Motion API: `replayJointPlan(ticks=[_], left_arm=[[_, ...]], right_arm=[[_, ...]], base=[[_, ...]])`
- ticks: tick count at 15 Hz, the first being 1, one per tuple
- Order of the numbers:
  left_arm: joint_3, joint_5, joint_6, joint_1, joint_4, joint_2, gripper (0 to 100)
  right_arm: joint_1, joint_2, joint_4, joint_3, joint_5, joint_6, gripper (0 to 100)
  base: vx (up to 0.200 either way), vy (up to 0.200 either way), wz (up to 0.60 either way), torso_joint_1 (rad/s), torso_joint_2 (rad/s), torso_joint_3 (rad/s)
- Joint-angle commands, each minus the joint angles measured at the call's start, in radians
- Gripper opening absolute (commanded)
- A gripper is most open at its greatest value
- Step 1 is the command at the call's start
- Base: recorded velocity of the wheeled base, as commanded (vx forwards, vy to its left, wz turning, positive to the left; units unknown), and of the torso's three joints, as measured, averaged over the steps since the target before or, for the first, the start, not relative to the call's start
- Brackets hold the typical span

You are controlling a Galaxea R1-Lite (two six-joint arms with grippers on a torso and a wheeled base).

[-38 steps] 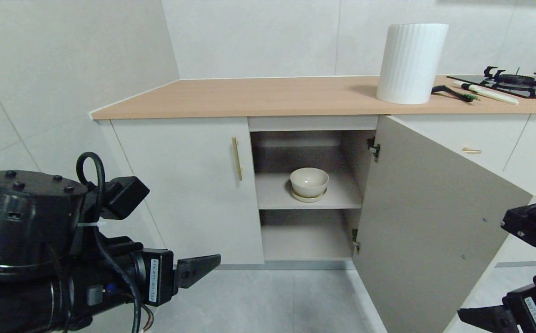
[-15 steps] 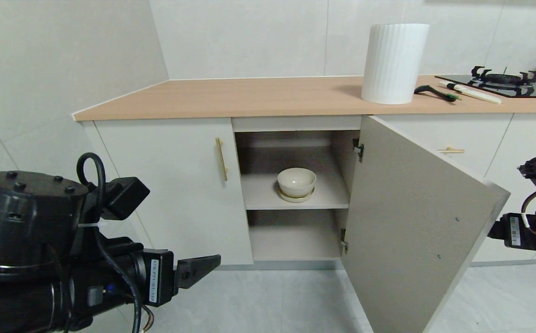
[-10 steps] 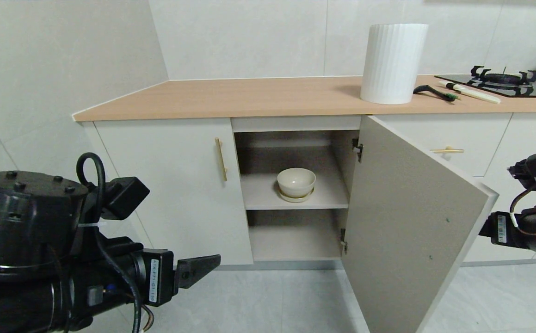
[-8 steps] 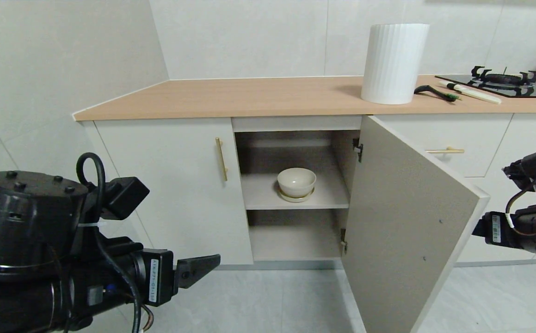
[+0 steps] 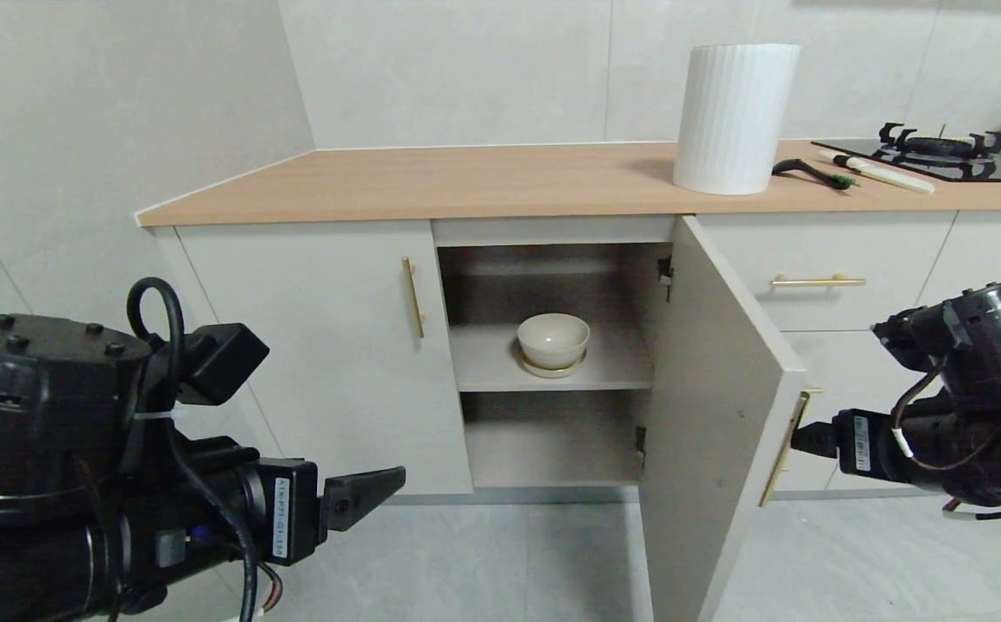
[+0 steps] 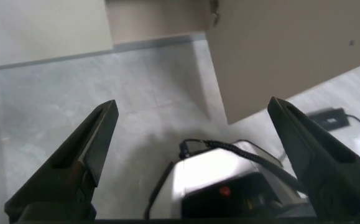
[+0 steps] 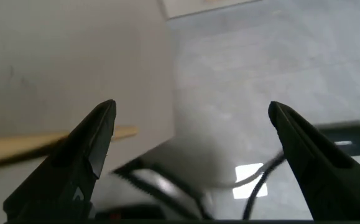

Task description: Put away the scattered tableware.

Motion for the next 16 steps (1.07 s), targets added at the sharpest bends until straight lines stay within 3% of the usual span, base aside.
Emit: replayJointPlan(ticks=[1, 4, 6, 12, 16], left_arm=[[0.002, 0.012, 0.012, 0.004, 0.0, -0.007, 100], [0.002, 0.035, 0.024, 0.006, 0.0, -0.016, 100], [0.0, 0.038, 0.021, 0.032, 0.0, -0.009, 100], [-0.001, 0.038, 0.019, 0.033, -0.002, -0.038, 100], [-0.001, 0.036, 0.016, 0.033, -0.002, -0.035, 100]], right_arm=[[0.063, 0.041, -0.045, -0.01, 0.034, 0.0, 100], [0.121, 0.142, -0.177, -0.036, 0.065, -0.01, 100], [0.151, 0.243, -0.188, -0.131, 0.092, -0.014, 100], [0.151, 0.388, -0.203, -0.292, 0.221, -0.012, 100], [0.156, 0.513, -0.346, -0.289, 0.241, 0.0, 100]], base=[[0.0, 0.0, 0.0, 0.0, 0.0, 0.0], [0.0, 0.0, 0.0, 0.0, 0.0, 0.0], [0.0, 0.0, 0.0, 0.0, 0.0, 0.0], [0.0, 0.0, 0.0, 0.0, 0.0, 0.0], [0.0, 0.0, 0.0, 0.0, 0.0, 0.0]])
